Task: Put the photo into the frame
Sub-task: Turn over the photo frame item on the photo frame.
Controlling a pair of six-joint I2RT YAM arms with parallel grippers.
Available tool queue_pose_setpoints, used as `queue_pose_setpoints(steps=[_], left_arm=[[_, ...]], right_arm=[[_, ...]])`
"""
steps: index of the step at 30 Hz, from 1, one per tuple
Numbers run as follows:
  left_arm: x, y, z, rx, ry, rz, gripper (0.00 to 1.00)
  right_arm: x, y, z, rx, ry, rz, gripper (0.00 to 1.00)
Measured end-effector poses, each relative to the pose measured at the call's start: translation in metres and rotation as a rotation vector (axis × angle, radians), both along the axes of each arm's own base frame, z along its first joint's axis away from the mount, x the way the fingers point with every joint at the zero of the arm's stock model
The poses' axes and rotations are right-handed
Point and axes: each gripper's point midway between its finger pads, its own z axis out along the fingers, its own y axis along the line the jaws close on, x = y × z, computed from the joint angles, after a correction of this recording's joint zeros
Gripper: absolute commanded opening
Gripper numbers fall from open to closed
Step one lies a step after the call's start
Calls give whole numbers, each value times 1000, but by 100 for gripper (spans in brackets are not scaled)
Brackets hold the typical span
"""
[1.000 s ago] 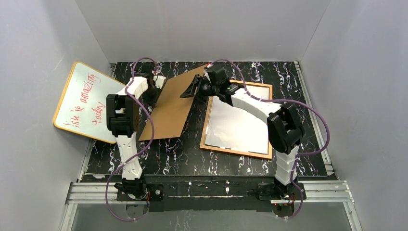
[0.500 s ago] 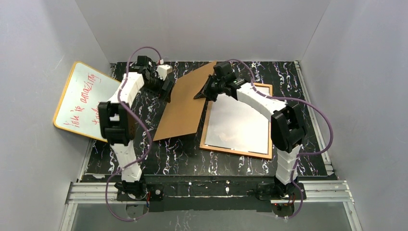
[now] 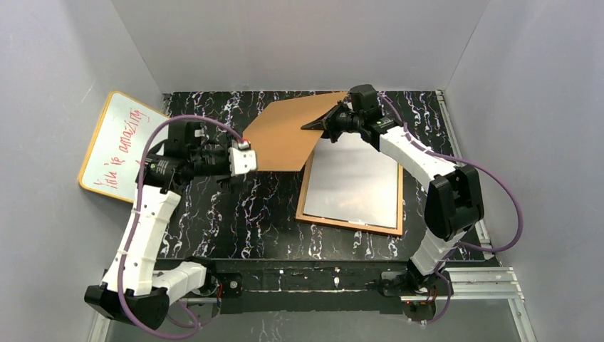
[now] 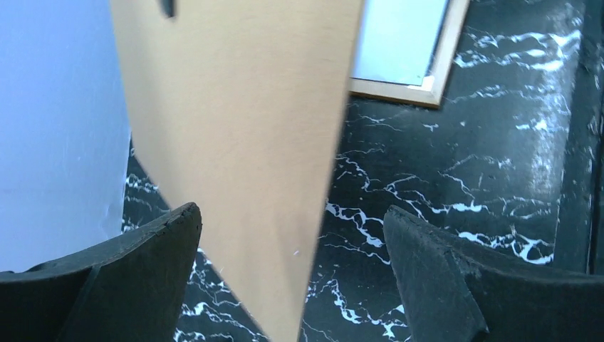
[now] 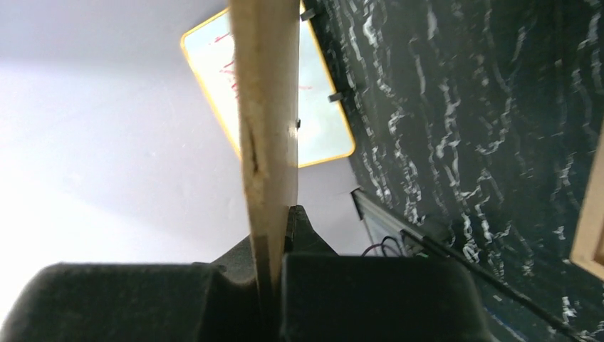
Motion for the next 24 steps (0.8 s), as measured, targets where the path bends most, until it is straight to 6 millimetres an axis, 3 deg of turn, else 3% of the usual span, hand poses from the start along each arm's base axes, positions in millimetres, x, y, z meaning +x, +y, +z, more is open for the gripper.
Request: queue_pose_setpoints(steps=[3,8,11,14,16,18,24], left_arm=[[-15,-6,-11,49,-30,-91,95],[-6,-9,-13,77,-92,-127,80],[2,-13,-5,80,-160,-142,66],[11,-16,-2,75,-217,-141,35],[19,-17,-1,64,-265,-121,13],[24,-16,1,56,-335,-99,1],[34,-10,15,22,-488,-16,0]], right_arm=[[-5,5,8,52,33,8,1],[-10,11,19,104,59,4,1],[-14,15,28,129,58,6,1],[-16,19,35,151,56,6,3],[-18,22,38,164,55,9,7],[-18,22,35,164,63,-5,11],[-24,25,32,177,103,10,48]])
